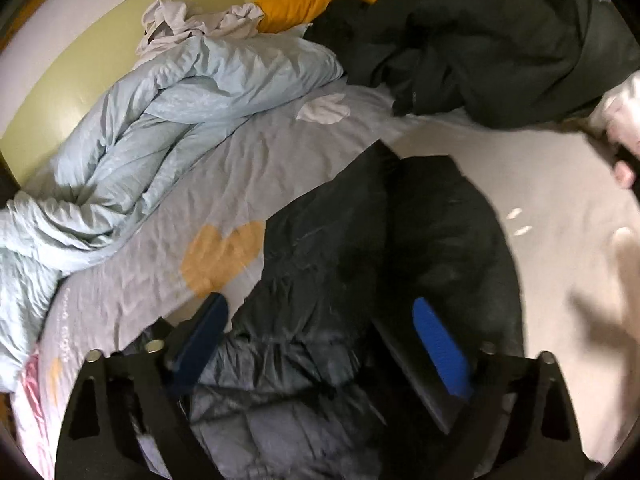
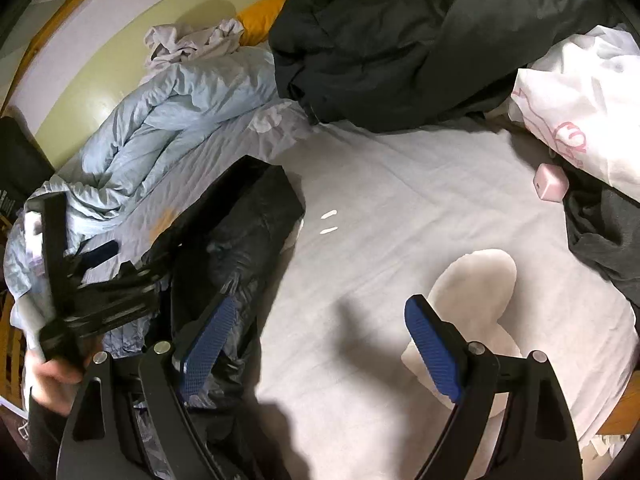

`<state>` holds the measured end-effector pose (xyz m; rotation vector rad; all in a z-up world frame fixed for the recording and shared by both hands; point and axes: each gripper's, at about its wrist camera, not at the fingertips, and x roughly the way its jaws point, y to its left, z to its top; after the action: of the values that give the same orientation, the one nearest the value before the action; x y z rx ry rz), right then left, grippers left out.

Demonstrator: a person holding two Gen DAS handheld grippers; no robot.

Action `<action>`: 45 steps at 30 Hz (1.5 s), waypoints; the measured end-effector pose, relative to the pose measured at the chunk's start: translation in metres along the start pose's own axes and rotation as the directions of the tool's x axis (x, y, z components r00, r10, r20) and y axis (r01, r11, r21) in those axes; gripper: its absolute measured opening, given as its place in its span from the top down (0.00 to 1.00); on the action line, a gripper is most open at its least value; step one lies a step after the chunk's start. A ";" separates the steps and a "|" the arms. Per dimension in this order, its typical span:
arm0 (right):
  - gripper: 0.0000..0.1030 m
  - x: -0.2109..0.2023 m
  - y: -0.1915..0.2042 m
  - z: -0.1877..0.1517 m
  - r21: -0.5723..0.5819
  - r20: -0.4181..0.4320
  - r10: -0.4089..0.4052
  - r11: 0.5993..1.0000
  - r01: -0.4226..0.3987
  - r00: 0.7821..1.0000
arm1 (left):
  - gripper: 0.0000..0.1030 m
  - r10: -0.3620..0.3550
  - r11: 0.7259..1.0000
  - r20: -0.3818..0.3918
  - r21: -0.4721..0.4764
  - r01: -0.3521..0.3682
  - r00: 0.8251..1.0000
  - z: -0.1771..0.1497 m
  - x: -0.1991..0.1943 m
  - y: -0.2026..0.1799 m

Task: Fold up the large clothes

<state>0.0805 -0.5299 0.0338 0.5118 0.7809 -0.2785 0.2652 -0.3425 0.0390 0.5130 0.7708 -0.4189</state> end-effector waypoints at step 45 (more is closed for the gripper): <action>0.14 0.038 0.096 -0.045 -0.425 0.066 -0.193 0.883 0.202 0.979 | 0.91 0.327 0.787 -0.016 -0.549 -0.282 0.945 -0.168 -0.217 0.283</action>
<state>0.1202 -0.4270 0.0116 0.0094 0.8456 -0.2893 0.1833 0.0169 0.1783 0.0722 0.6754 0.0944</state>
